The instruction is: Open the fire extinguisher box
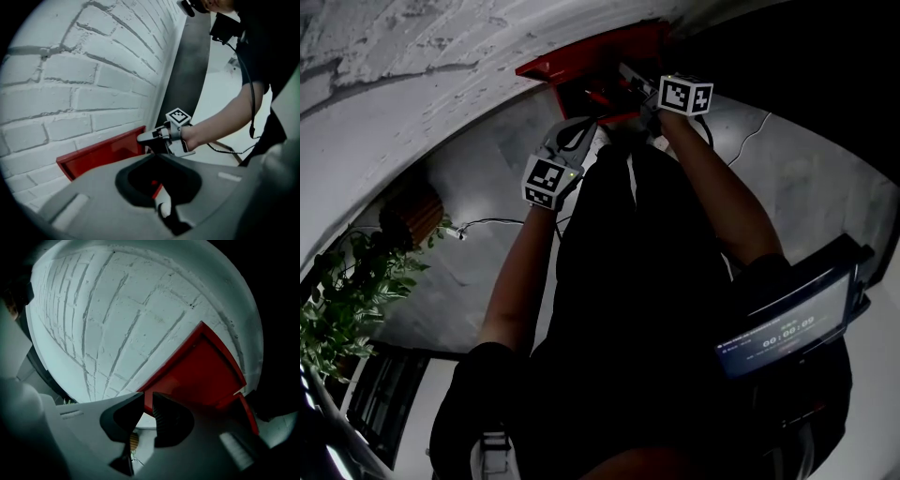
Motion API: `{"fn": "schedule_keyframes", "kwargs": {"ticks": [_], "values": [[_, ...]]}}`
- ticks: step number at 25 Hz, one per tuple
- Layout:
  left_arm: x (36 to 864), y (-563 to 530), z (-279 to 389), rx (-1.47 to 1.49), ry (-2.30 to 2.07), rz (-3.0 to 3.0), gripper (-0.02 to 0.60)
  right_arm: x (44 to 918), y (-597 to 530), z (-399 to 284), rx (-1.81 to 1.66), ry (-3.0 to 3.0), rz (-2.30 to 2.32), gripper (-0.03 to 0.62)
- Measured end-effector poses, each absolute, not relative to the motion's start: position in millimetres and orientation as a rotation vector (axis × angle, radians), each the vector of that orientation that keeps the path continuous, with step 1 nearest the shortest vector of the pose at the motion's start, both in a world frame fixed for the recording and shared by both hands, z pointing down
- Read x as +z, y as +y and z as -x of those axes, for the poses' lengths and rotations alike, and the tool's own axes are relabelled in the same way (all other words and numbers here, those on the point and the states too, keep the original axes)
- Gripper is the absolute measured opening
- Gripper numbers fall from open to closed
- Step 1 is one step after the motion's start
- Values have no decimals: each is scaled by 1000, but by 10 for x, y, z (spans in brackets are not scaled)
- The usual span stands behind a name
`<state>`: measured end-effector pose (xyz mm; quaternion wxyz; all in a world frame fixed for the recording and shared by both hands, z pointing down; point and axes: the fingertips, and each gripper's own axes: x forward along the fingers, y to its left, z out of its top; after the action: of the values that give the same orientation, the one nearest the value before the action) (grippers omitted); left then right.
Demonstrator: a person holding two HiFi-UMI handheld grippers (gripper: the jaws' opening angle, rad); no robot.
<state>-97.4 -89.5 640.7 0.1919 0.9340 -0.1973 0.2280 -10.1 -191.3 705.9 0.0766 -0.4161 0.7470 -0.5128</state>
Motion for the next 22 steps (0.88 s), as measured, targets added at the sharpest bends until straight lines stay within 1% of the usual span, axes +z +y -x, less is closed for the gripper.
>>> {"fn": "schedule_keyframes", "kwargs": {"ticks": [3, 7, 12, 13, 18, 22], "values": [[6312, -985, 988, 598, -579, -2624, 0, 6998, -1835, 92, -1523, 2278, 1258, 41], [6091, -993, 963, 538, -587, -2639, 0, 6604, -1657, 64, -1398, 2382, 1266, 35], [5625, -1118, 756, 446, -595, -2695, 1, 5760, -1585, -51, -1000, 2636, 1269, 35], [5511, -1122, 721, 427, -588, -2714, 2, 5598, -1553, -41, -923, 2685, 1261, 26], [4898, -1044, 672, 312, -566, -2788, 2, 4835, -1312, 134, -601, 2883, 1166, 23], [4219, -923, 642, 234, -575, -2822, 2, 4100, -1063, 295, -358, 2997, 1059, 21]]}}
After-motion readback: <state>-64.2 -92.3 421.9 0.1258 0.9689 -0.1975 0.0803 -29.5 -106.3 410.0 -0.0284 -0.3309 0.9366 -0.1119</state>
